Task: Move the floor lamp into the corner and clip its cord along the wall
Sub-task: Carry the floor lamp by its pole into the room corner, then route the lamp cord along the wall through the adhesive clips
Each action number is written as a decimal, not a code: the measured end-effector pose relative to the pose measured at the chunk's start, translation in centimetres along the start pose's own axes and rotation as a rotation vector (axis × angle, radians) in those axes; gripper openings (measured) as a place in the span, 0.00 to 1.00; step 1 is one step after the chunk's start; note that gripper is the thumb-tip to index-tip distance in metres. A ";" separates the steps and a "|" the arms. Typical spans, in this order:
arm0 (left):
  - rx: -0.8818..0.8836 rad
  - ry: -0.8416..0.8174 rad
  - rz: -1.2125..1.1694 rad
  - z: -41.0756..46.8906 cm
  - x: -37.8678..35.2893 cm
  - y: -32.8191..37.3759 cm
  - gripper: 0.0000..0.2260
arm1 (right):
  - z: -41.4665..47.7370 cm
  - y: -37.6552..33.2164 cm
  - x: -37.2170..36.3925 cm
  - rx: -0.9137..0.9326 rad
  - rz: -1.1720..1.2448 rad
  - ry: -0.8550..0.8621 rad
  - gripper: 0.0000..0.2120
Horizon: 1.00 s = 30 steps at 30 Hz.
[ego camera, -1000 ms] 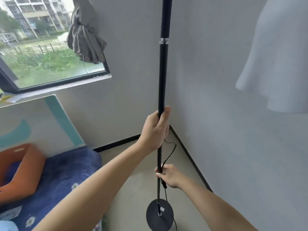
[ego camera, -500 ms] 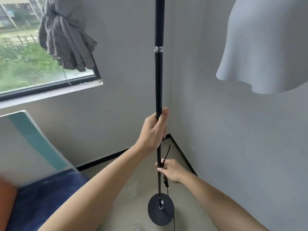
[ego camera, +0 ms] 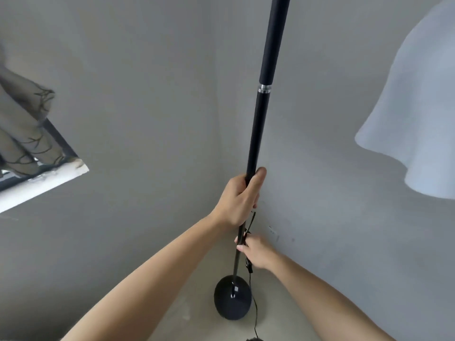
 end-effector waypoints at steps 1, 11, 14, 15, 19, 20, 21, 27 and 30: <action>-0.009 -0.016 0.010 1.4 0.5 0.0 0.25 | 1.2 -0.3 0.5 -0.002 0.004 0.013 0.11; 0.013 -0.119 0.103 17.1 4.2 -3.4 0.27 | 14.5 -4.0 7.2 0.005 0.167 0.148 0.14; 0.033 -0.131 0.141 20.6 5.0 -5.3 0.28 | 16.9 -4.8 9.1 -0.005 0.159 0.166 0.13; 0.031 -0.125 0.161 20.9 5.2 -5.5 0.29 | 17.1 -4.7 9.2 -0.003 0.137 0.168 0.13; 0.036 -0.131 0.228 24.0 6.4 -7.4 0.33 | 19.1 -4.0 10.0 -0.032 0.123 0.164 0.15; 0.039 -0.141 0.228 25.0 6.8 -7.8 0.32 | 19.8 -3.8 10.4 -0.049 0.115 0.165 0.16; 0.045 -0.150 0.223 26.1 7.2 -8.4 0.32 | 20.4 -3.5 10.7 -0.068 0.108 0.164 0.17; 0.055 -0.200 0.230 31.2 9.6 -11.9 0.35 | 22.0 -2.2 10.5 -0.229 0.128 0.198 0.16; 0.089 -0.217 0.202 33.0 10.9 -14.0 0.35 | 22.0 -2.1 10.5 -0.290 0.098 0.229 0.16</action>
Point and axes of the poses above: each hand's wrist, its own z-axis towards the middle knuckle, its own x-axis out of the back of the hand, y = z × x, the point moved 6 cm from there along z, towards the middle knuckle, and after that the axes turned 4 degrees about x, right-handed, at the moved point
